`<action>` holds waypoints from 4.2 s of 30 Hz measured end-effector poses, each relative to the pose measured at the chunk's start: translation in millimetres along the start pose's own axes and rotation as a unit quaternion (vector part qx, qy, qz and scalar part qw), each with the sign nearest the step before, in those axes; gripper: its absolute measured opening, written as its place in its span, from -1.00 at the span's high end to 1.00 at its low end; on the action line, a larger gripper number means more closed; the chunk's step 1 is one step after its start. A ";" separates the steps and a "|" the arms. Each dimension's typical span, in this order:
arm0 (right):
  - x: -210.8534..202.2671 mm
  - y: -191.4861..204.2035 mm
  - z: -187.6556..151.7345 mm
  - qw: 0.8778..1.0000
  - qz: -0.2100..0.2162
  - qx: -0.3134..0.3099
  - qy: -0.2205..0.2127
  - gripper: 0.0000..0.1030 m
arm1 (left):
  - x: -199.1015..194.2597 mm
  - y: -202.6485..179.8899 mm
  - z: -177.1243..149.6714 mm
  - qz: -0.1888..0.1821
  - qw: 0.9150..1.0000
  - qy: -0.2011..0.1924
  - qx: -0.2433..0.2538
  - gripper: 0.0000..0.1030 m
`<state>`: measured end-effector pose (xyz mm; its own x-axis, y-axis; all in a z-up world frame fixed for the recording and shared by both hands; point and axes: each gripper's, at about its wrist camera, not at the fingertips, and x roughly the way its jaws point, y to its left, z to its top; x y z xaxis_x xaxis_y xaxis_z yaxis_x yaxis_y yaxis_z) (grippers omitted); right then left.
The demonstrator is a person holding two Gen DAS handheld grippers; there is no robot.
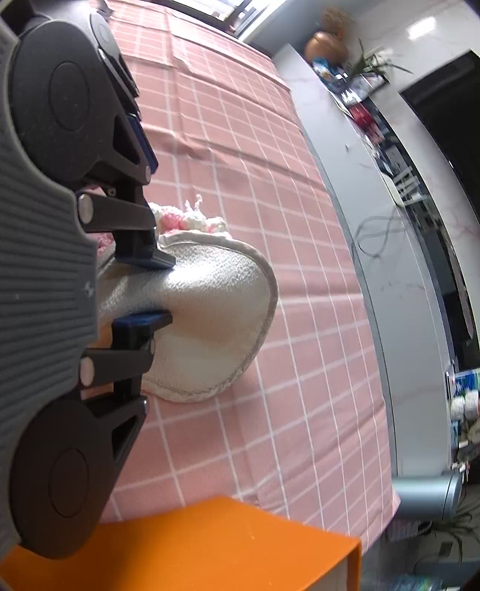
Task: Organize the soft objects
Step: 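Close the right tool on the cream pouch's rim, then close the left tool on the pink-and-white knitted item while the right tool holds the pouch, then carry the knitted item with the left tool and pouch with the right tool over the box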
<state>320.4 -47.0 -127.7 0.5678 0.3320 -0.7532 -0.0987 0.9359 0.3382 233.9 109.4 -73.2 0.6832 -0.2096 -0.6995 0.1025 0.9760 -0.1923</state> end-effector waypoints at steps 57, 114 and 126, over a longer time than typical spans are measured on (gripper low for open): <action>-58.8 -6.6 -82.8 0.983 -0.089 -0.161 -0.016 -0.35 | -26.6 -11.2 -49.8 -0.007 0.999 0.004 -0.035 -0.15; -307.5 -103.7 -88.6 0.964 -0.044 -0.210 -0.155 0.89 | -119.1 -224.6 -7.7 -0.146 0.972 -0.086 0.162 0.45; -277.3 -192.5 -85.1 0.975 -0.098 -0.197 -0.039 0.89 | -46.1 -300.0 -38.0 -0.152 0.935 0.027 0.320 0.44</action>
<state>112.4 -309.2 -31.9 0.6659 0.1475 -0.7313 -0.2796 0.9581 -0.0613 144.2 -175.9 -9.5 0.5165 -0.4680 -0.7171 0.7088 0.7035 0.0514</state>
